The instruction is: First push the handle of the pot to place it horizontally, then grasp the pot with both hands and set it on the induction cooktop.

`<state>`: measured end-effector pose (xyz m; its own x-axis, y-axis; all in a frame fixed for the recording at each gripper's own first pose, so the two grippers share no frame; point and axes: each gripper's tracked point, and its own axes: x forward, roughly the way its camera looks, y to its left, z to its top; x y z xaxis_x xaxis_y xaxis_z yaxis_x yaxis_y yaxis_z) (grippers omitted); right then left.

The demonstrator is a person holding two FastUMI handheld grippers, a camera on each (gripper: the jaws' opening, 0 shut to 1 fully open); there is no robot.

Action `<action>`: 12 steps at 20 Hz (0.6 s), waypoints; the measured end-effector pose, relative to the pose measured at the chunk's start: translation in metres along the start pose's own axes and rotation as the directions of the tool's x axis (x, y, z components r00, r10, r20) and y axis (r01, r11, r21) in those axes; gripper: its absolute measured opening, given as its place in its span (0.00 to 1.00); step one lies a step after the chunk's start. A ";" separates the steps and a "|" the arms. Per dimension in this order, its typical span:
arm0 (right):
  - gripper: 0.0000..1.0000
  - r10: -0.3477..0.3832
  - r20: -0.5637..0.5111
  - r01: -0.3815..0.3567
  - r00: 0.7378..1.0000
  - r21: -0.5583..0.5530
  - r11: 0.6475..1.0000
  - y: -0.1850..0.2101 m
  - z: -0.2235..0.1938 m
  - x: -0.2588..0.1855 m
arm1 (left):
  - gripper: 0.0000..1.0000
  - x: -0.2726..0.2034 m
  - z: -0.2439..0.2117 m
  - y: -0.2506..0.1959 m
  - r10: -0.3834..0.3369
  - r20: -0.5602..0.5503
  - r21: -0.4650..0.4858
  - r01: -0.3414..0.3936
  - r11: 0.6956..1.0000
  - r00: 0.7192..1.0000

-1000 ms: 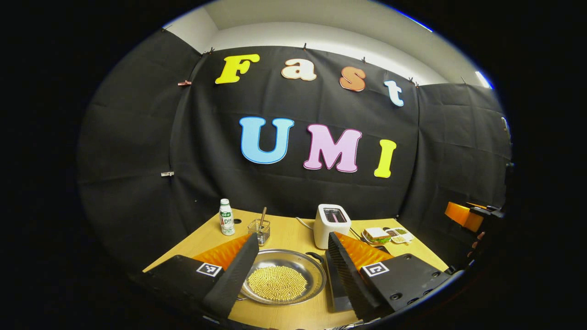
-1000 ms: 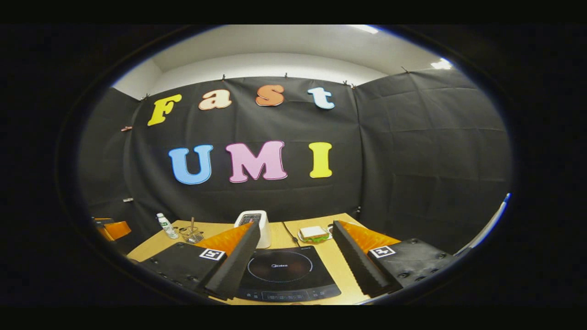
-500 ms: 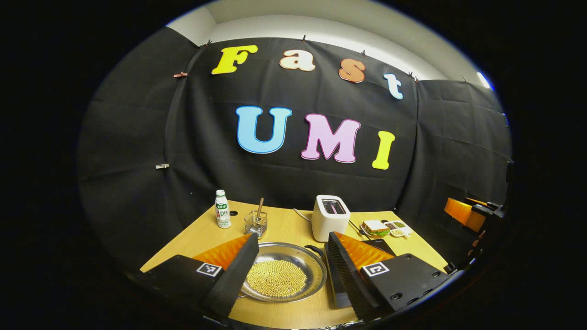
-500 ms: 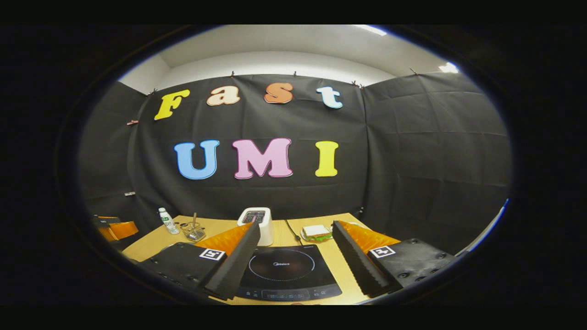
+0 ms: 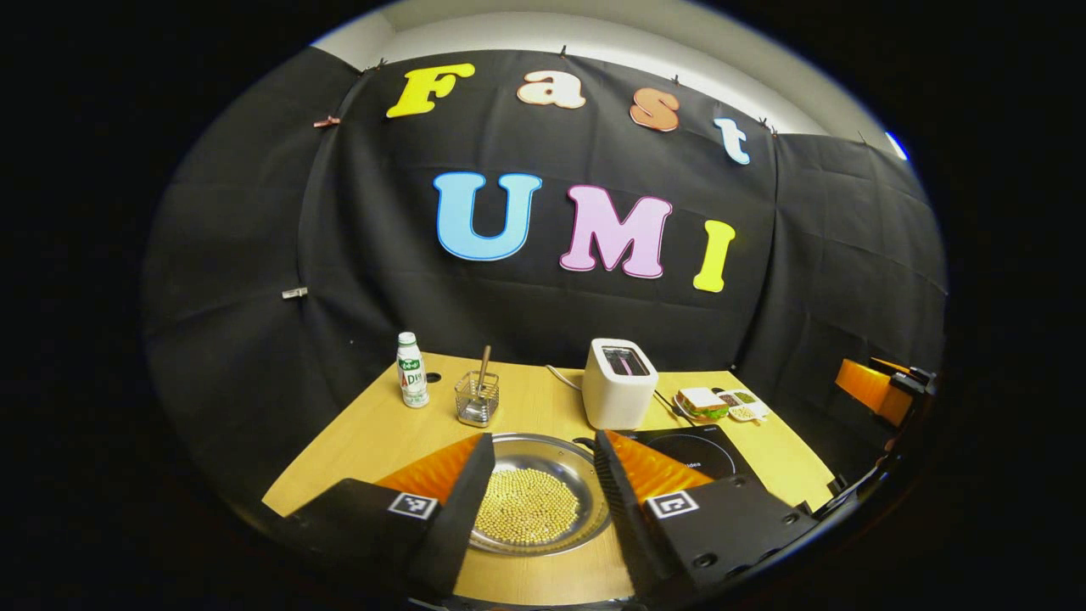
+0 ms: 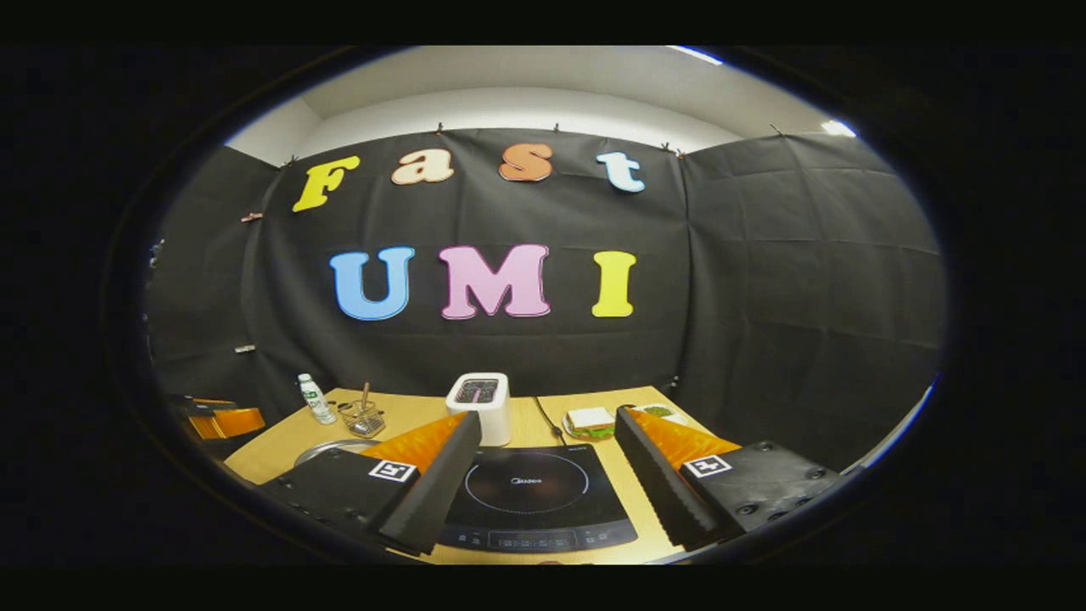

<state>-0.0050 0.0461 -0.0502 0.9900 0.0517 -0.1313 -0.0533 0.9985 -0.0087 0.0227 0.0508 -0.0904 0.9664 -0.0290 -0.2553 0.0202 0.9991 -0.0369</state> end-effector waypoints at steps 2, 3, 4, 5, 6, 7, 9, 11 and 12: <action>0.98 0.005 -0.004 -0.005 1.000 -0.005 1.000 0.002 -0.002 0.001 | 0.61 0.003 -0.003 -0.001 -0.043 -0.021 -0.023 0.042 0.999 0.999; 0.98 0.003 -0.002 -0.003 1.000 -0.014 1.000 0.001 -0.002 0.002 | 0.50 0.004 -0.004 0.002 -0.053 -0.033 -0.027 0.052 0.998 0.998; 0.99 -0.003 0.000 0.003 1.000 -0.020 1.000 -0.001 -0.002 0.003 | 0.40 0.007 -0.007 0.005 -0.059 -0.040 -0.029 0.057 0.998 0.997; 0.99 -0.006 -0.001 0.006 1.000 -0.018 1.000 -0.003 -0.001 0.006 | 0.35 0.010 -0.010 0.010 -0.057 -0.055 -0.034 0.056 0.998 0.997; 0.98 -0.008 -0.002 0.008 1.000 -0.011 1.000 -0.002 -0.001 0.007 | 0.24 0.011 -0.017 0.014 -0.058 -0.077 -0.041 0.054 0.998 0.995; 0.98 -0.010 -0.002 0.010 1.000 -0.003 1.000 -0.003 -0.001 0.008 | 0.14 0.011 -0.025 0.017 -0.059 -0.121 -0.050 0.053 0.997 0.991; 0.99 -0.015 -0.007 0.015 1.000 0.005 1.000 -0.003 -0.005 0.010 | 0.05 0.012 -0.044 0.026 -0.052 -0.179 -0.065 0.041 0.997 0.983; 0.98 -0.014 -0.037 0.014 0.999 -0.010 1.000 0.000 -0.019 0.009 | 0.05 0.010 -0.064 0.025 -0.069 -0.234 -0.082 0.051 0.995 0.970; 0.98 -0.015 -0.058 0.014 0.998 -0.018 1.000 -0.001 -0.027 0.008 | 0.05 0.011 -0.077 0.029 -0.064 -0.259 -0.085 0.043 0.995 0.964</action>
<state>-0.0004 0.0455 -0.0783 0.9815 0.0357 -0.1880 -0.0417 0.9987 -0.0279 0.0144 0.0771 -0.1686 0.8638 -0.0993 -0.4939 0.0395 0.9907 -0.1301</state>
